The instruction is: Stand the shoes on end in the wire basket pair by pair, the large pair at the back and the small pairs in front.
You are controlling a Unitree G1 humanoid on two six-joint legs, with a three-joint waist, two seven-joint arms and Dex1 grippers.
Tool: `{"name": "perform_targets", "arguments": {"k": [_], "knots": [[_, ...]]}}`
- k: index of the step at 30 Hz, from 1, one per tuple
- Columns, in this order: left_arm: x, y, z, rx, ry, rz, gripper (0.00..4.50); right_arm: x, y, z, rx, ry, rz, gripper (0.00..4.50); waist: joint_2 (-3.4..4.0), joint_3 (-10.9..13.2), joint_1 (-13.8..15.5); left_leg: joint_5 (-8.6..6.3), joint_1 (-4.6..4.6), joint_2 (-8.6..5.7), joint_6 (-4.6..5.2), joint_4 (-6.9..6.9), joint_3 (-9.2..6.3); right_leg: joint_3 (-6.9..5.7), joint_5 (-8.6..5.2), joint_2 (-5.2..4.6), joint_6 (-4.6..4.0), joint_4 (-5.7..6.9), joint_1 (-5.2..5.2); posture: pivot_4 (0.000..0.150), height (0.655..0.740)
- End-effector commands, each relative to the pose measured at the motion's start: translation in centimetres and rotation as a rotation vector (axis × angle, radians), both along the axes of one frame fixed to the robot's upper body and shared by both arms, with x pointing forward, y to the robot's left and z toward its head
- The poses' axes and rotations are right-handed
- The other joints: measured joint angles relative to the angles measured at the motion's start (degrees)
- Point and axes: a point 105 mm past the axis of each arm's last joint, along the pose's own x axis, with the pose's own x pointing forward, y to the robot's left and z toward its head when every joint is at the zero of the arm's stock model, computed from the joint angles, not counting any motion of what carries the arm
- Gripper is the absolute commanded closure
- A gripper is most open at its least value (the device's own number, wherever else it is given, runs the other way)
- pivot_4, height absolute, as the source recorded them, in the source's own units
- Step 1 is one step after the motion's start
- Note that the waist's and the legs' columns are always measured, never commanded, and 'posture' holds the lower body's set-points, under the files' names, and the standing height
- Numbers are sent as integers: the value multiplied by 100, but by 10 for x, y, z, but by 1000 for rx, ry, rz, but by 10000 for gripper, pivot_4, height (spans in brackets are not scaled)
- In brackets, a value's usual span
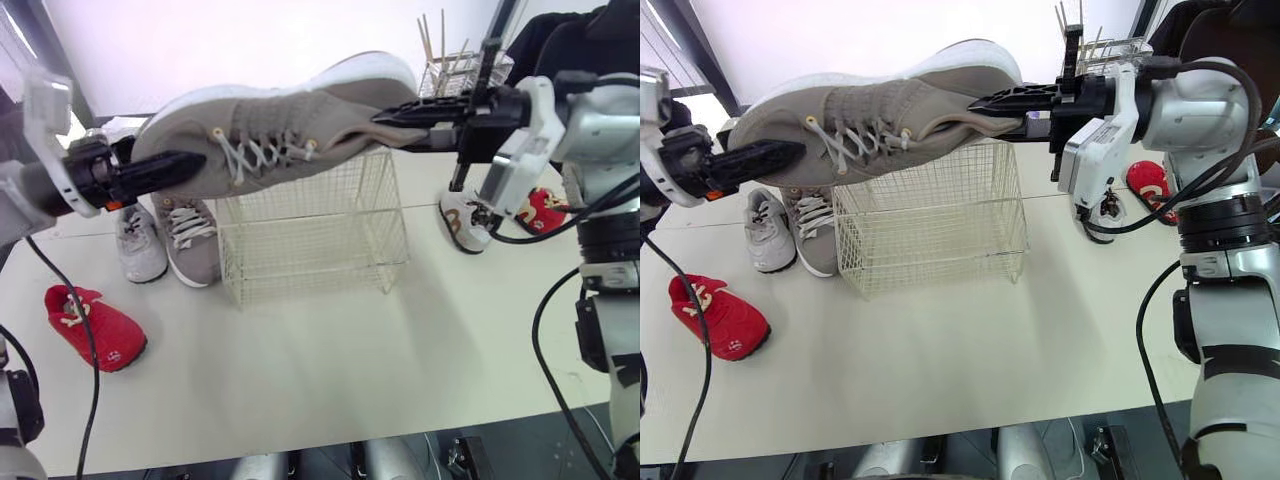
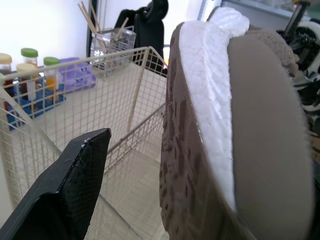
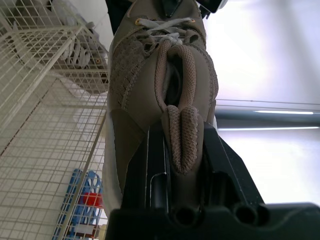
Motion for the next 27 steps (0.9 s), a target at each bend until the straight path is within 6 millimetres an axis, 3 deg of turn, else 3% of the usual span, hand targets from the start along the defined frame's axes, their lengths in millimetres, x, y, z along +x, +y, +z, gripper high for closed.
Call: {"name": "perform_targets", "arguments": {"k": [1, 5, 8, 11, 13, 15, 18, 20, 24, 27], "knots": [[-6, -9, 8, 23, -53, -45, 8318, -16, 5, 19, 40, -49, 67, 43238, 0, 0, -3, 0, 0, 0, 0, 1, 0, 0, 0, 0, 0, 0, 0, 1500, 7400], [-8, -11, 3, 25, -39, -67, 29069, -14, 4, 22, 45, -30, 52, 43238, 0, 0, -5, 0, 0, 0, 0, 0, 0, 0, 0, 0, 0, 2, -2, 1500, 7400], [-8, -11, 3, 12, -37, -66, 37956, -13, 4, 20, 39, -7, 40, 43238, 0, 0, -14, 0, 0, 0, 0, 0, 0, 0, 0, 0, 0, 5, -5, 1500, 7400], [-7, -10, 5, -25, -40, -51, 38219, -7, 2, 28, 138, 173, 0, 43238, 0, 0, -5, 0, 0, 0, 0, 1, 0, 0, 0, 0, 0, 6, -5, 1500, 7400], [-5, -8, 9, -103, -38, -29, 38220, -4, -6, 44, 285, 471, -18, 33298, 1, 0, 0, 0, -1, 1, 0, 1, -1, 0, 0, 0, 0, 7, -5, 1500, 7400], [-5, -6, 12, -158, -37, -7, 38220, -8, -12, 48, 327, 655, -25, 24474, -3, -1, 20, 0, -4, 1, 1, 5, -5, -1, 0, -2, 0, 8, -5, 1500, 7400], [-7, -5, 16, -266, -48, 13, 38220, -3, -40, 61, 518, 913, -48, 7510, -6, 0, 49, -3, -8, 0, 5, 9, -10, -3, 0, -5, -1, 3, -1, 1500, 7400], [-10, -6, 18, -331, -57, 21, 38220, 0, -61, 57, 638, 1103, -52, 376, -6, -1, 72, -5, -10, -2, 9, 11, -9, -4, 0, -8, -1, -3, 1, 1500, 7400], [-16, -14, 21, -424, -77, 23, 38220, 6, -84, 25, 838, 1400, -40, 376, -13, -4, 118, -24, -8, -1, 40, 9, -7, -3, 0, -8, -1, -5, 4, 1500, 7400], [-18, -22, 23, -480, -76, 12, 38220, 5, -71, -2, 889, 1537, 16, 376, -12, -5, 106, -23, -7, 0, 40, 14, -4, -1, 1, -8, -1, 3, 3, 1500, 7400]]}}
